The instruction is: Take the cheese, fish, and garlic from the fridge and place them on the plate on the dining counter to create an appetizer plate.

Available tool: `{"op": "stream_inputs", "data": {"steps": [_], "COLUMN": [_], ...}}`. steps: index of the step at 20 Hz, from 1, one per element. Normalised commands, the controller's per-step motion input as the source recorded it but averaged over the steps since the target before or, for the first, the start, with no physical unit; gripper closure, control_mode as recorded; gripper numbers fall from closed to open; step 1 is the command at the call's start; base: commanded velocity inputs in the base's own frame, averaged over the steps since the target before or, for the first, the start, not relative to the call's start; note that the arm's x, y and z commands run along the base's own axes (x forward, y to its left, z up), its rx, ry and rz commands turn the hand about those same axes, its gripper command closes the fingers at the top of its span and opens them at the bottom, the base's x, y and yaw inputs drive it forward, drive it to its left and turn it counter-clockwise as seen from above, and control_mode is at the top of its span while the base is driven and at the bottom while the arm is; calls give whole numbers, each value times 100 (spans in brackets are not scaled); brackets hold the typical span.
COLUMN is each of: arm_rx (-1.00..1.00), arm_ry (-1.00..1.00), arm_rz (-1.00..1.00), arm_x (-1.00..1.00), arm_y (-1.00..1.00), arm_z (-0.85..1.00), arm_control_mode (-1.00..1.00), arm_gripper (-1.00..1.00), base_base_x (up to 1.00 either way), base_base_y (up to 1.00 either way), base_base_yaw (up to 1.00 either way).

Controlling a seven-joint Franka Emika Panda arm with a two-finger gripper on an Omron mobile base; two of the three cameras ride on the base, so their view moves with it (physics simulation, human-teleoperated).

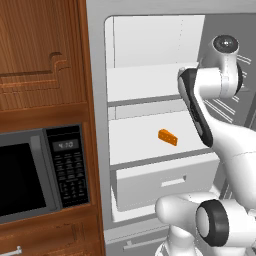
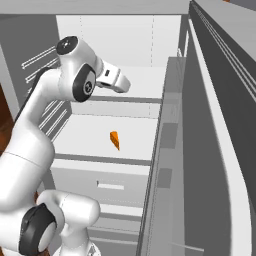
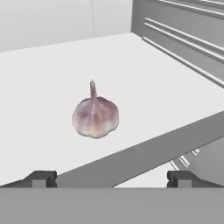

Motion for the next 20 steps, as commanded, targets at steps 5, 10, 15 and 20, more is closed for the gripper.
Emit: {"op": "stream_inputs", "data": {"steps": [5, 10, 15, 20], "arm_rx": [0, 0, 0, 0], "arm_ry": [0, 0, 0, 0], "arm_rz": [0, 0, 0, -2], "arm_x": [43, 40, 39, 29], "arm_y": [-3, -11, -8, 0], "arm_z": [-23, -10, -7, -10], "arm_control_mode": [-100, -100, -100, -100], "arm_gripper": [-100, -100, -100, -100], "base_base_x": [0, 0, 0, 0], "base_base_y": [0, 0, 0, 0], "base_base_yaw": [0, 0, 0, 0]}}
